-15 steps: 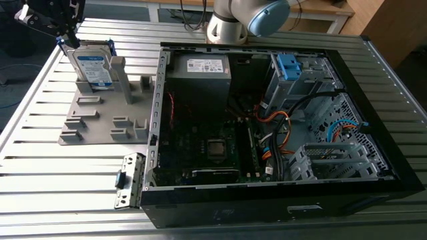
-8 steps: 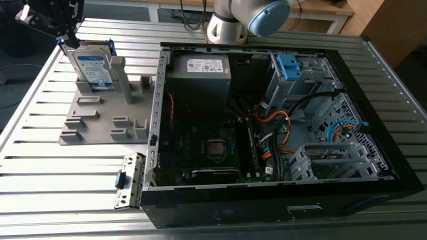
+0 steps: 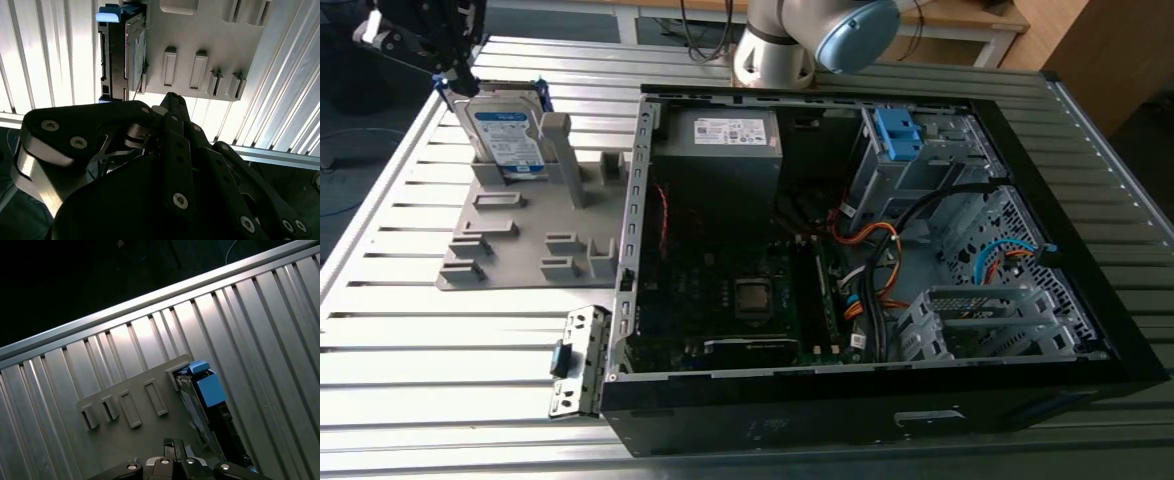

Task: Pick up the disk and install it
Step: 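Pick up the disk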

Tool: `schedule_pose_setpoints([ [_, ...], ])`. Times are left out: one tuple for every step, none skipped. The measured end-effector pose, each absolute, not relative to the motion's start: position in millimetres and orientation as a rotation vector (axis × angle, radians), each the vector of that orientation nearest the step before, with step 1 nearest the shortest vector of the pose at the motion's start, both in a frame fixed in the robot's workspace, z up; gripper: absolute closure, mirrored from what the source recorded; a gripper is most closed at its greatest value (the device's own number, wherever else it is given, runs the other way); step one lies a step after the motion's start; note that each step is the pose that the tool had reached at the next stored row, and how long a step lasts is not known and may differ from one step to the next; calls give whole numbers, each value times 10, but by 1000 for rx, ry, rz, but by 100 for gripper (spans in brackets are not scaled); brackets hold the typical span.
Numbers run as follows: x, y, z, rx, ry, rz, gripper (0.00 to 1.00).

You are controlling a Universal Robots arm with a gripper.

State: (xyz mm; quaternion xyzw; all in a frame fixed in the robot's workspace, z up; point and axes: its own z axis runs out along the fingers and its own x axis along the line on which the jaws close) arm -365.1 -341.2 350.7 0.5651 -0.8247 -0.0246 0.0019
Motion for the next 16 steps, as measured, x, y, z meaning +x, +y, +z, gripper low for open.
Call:
schedule_pose_setpoints([
  [-3651, -3412, 3507, 1781, -2582, -77, 89],
  [-3651, -3412, 3507, 1789, -2577, -77, 89],
  [-3651, -3412, 3507, 1796, -2571, -77, 89],
  [-3651, -3412, 3507, 1804, -2565, -77, 89],
  [-3651, -3412, 3507, 1812, -2560, -77, 89],
  [-3651, -3412, 3507, 1820, -2553, -77, 89],
  [-3651, -3412, 3507, 1828, -2548, -77, 89],
  [-3651, -3412, 3507, 1836, -2542, -77, 89],
  [-3651, -3412, 3507, 1843, -2536, -77, 89],
  [-3651, -3412, 3507, 1851, -2531, -77, 89],
  [-3651, -3412, 3507, 1858, -2525, -77, 89],
  [-3651, -3412, 3507, 1866, -2520, -77, 89],
  [-3651, -3412, 3507, 1873, -2514, -77, 89],
  [-3651, -3412, 3507, 1881, -2508, -77, 89],
  [-3651, -3412, 3507, 1888, -2502, -77, 89],
  [-3651, -3412, 3507, 1895, -2497, -77, 89],
])
